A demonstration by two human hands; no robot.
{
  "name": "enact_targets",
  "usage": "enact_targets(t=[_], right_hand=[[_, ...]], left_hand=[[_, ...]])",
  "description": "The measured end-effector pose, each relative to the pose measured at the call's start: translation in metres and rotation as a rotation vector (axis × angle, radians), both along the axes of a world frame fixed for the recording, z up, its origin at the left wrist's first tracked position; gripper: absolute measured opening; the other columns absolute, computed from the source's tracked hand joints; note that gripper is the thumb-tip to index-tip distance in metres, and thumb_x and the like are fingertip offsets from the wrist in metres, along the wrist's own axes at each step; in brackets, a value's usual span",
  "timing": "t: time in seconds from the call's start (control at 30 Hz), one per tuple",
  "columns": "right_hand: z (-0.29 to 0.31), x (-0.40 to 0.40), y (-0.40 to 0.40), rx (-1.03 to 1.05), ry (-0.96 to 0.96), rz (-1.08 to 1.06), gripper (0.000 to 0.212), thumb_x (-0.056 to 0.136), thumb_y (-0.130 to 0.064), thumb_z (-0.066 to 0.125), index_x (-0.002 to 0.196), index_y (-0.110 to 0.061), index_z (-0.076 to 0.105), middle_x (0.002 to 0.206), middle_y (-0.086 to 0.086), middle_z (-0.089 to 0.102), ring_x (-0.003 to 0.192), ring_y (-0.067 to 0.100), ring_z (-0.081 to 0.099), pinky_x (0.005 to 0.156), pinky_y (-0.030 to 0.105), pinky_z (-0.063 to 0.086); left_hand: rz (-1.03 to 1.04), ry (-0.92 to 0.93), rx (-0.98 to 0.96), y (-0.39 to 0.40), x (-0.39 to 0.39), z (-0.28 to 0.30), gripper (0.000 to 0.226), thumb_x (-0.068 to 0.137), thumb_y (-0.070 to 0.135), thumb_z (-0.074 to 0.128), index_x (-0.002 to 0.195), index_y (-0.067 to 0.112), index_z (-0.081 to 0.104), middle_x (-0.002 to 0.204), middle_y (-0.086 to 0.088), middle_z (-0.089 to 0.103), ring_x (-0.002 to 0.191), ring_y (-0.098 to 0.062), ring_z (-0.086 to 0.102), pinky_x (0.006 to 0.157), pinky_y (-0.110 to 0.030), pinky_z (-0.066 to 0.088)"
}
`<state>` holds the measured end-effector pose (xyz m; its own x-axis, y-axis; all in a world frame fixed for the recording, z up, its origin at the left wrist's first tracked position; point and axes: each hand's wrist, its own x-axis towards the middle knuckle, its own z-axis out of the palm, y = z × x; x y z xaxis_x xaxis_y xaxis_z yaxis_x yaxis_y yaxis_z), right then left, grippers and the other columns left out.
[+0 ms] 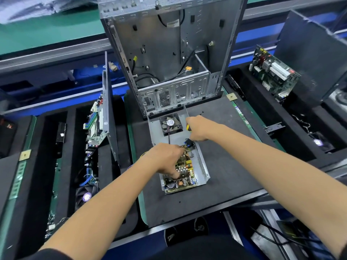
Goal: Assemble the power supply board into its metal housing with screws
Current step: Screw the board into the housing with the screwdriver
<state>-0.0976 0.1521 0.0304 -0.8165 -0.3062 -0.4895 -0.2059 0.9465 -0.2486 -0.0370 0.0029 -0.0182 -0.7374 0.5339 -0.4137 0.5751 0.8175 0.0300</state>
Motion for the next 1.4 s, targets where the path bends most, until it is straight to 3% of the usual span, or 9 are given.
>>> enact_targets(t=[0.3, 0.47, 0.7, 0.87, 1.03, 1.13, 1.27, 1.33, 1.4], right_hand=[[0.001, -0.004, 0.004, -0.033, -0.013, -0.029, 0.03, 0.084, -0.007, 0.062, 0.112, -0.002, 0.052, 0.109, 0.017, 0.06, 0.064, 0.024, 0.051, 0.045, 0.025, 0.038], [0.015, -0.012, 0.012, -0.227, 0.197, -0.143, 0.005, 0.089, -0.004, 0.048, 0.091, -0.008, 0.045, 0.095, 0.013, 0.054, 0.064, 0.019, 0.045, 0.048, 0.028, 0.035], [0.057, -0.01, 0.019, -0.612, 0.369, -0.279, 0.017, 0.081, -0.013, 0.054, 0.082, 0.003, 0.057, 0.068, 0.007, 0.054, 0.058, 0.019, 0.044, 0.052, 0.027, 0.037], [0.065, -0.002, 0.021, -0.692, 0.395, -0.27, 0.028, 0.081, -0.021, 0.059, 0.08, 0.006, 0.054, 0.069, 0.007, 0.05, 0.062, 0.017, 0.042, 0.058, 0.03, 0.036], [0.061, 0.004, 0.023, -0.711, 0.351, -0.22, 0.04, 0.082, -0.034, 0.062, 0.07, 0.002, 0.046, 0.062, 0.005, 0.042, 0.056, 0.015, 0.036, 0.055, 0.03, 0.032], [0.055, 0.008, 0.023, -0.667, 0.314, -0.15, 0.041, 0.084, -0.036, 0.062, 0.063, -0.007, 0.044, 0.059, 0.004, 0.039, 0.055, 0.016, 0.033, 0.052, 0.031, 0.029], [0.045, 0.012, 0.023, -0.603, 0.255, -0.094, 0.04, 0.084, -0.031, 0.063, 0.071, 0.005, 0.05, 0.058, 0.006, 0.043, 0.055, 0.017, 0.033, 0.051, 0.03, 0.029], [0.04, 0.014, 0.023, -0.566, 0.237, -0.068, 0.038, 0.083, -0.03, 0.063, 0.072, 0.006, 0.052, 0.058, 0.008, 0.044, 0.055, 0.018, 0.033, 0.051, 0.03, 0.03], [0.035, 0.015, 0.022, -0.521, 0.228, -0.037, 0.037, 0.082, -0.028, 0.063, 0.074, 0.006, 0.055, 0.058, 0.011, 0.046, 0.055, 0.019, 0.034, 0.051, 0.03, 0.03]], left_hand=[[0.146, -0.178, 0.045, -0.004, -0.015, 0.006, 0.076, 0.068, 0.073, 0.064, 0.112, 0.013, 0.053, 0.104, -0.001, 0.061, 0.088, -0.023, 0.058, 0.066, -0.034, 0.046], [0.297, -0.042, 0.316, 0.001, -0.032, 0.006, 0.033, 0.089, 0.04, 0.06, 0.109, 0.014, 0.055, 0.109, -0.005, 0.06, 0.092, -0.019, 0.054, 0.07, -0.032, 0.043], [0.471, -0.24, 0.453, 0.029, -0.042, -0.011, 0.06, 0.081, 0.034, 0.073, 0.126, 0.008, 0.043, 0.108, -0.005, 0.053, 0.092, -0.022, 0.051, 0.075, -0.032, 0.043], [0.554, -0.321, 0.47, 0.03, -0.047, -0.024, 0.046, 0.083, 0.025, 0.072, 0.118, 0.009, 0.047, 0.11, -0.01, 0.06, 0.095, -0.027, 0.058, 0.078, -0.037, 0.048], [0.515, -0.32, 0.553, 0.022, -0.053, -0.026, 0.032, 0.081, 0.02, 0.076, 0.105, 0.021, 0.054, 0.083, 0.005, 0.054, 0.076, -0.017, 0.054, 0.056, -0.024, 0.04], [0.458, -0.327, 0.559, 0.02, -0.055, -0.024, 0.031, 0.078, 0.018, 0.079, 0.101, 0.023, 0.059, 0.078, 0.007, 0.052, 0.074, -0.017, 0.053, 0.06, -0.025, 0.039], [0.421, -0.31, 0.531, 0.02, -0.057, -0.024, 0.032, 0.079, 0.018, 0.078, 0.108, 0.013, 0.066, 0.091, 0.0, 0.057, 0.08, -0.017, 0.053, 0.071, -0.026, 0.04], [0.431, -0.303, 0.519, 0.02, -0.057, -0.025, 0.014, 0.078, 0.016, 0.076, 0.087, 0.019, 0.066, 0.089, -0.005, 0.063, 0.074, -0.017, 0.053, 0.063, -0.025, 0.038], [0.454, -0.298, 0.542, 0.019, -0.058, -0.028, 0.031, 0.077, 0.016, 0.078, 0.067, 0.033, 0.054, 0.079, 0.001, 0.063, 0.067, -0.014, 0.053, 0.055, -0.021, 0.035]])
